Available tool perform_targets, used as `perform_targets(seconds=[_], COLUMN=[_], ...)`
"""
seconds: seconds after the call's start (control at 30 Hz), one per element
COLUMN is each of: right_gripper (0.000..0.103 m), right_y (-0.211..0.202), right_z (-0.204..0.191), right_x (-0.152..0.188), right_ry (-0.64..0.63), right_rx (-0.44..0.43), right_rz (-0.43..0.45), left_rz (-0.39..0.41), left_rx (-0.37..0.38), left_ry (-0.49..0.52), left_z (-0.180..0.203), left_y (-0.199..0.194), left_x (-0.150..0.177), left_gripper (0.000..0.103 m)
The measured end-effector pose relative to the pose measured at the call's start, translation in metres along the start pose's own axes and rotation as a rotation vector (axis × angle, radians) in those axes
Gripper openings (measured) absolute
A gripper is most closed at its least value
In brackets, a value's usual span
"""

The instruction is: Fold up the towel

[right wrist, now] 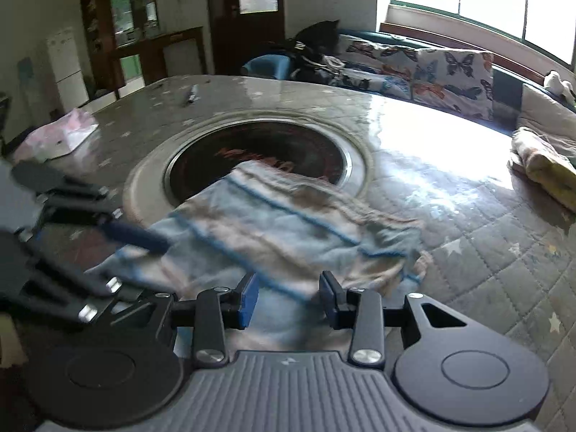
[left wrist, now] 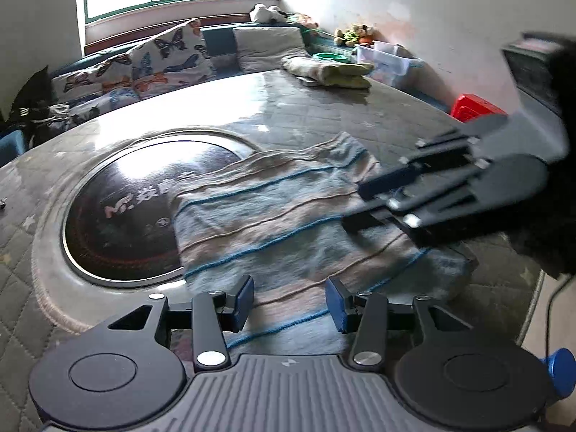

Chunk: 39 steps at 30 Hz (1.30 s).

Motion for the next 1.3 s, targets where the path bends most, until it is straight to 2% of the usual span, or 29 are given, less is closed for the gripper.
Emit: perform_targets(seconds=[0.2,0.37,0.43,0.63,0.8,1.03,1.3], right_gripper=[0.039,0.046,0.046,0.046,0.046,0.046,0.044], right_y=[-0.006,-0.013,-0.015,-0.021,-0.023,-0.030,-0.033], right_z=[-0.024,-0.040,-0.045,-0.053,-0.053,-0.056,-0.030], right_x=[0.014,0.022,0.024,0.027,0.031,0.031,0.040], right_ry=[-0.073,-0.100,-0.111,-0.132,-0.118,-0.124,0.012], right_rx=[-0.011,-0.029,-0.031,-0.041,-0.044,-0.061,-0.068], right_rz=[-0.012,-0.014,-0.013,-0.017,-0.022,-0.016,-0.031], left_rz=[-0.004,-0.004,-0.004,-0.001,-0.014,-0.021,-0.024], left_rx=[-0.032,-0.050,-0.058,-0.062,-0.081,-0.068,-0.046], left_ry=[-0.018,-0.029,-0.034,-0.038,-0.053,-0.077,-0.122], left_z=[-0.008,-0.012,-0.013,-0.017,-0.029,-0.038,-0.049], left_y=[-0.001,-0.002,-0.002,-0.003,-0.006,-0.016,-0.025], left_x=[0.003,0.004,0.005,0.006,0.015,0.029,0.043], left_gripper=[0.049,0.049,0.053,0.054,0.054,0.054,0.054])
Point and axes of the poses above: each gripper's, at about its wrist camera, not at the fingertips, and y roughly the way its jaws point, z to its right, x to its underside, the point moved 8 cm from there along y, roughly the way its jaws point, and after that the axes turned 3 degrees about -z, right-handed, at the moved point
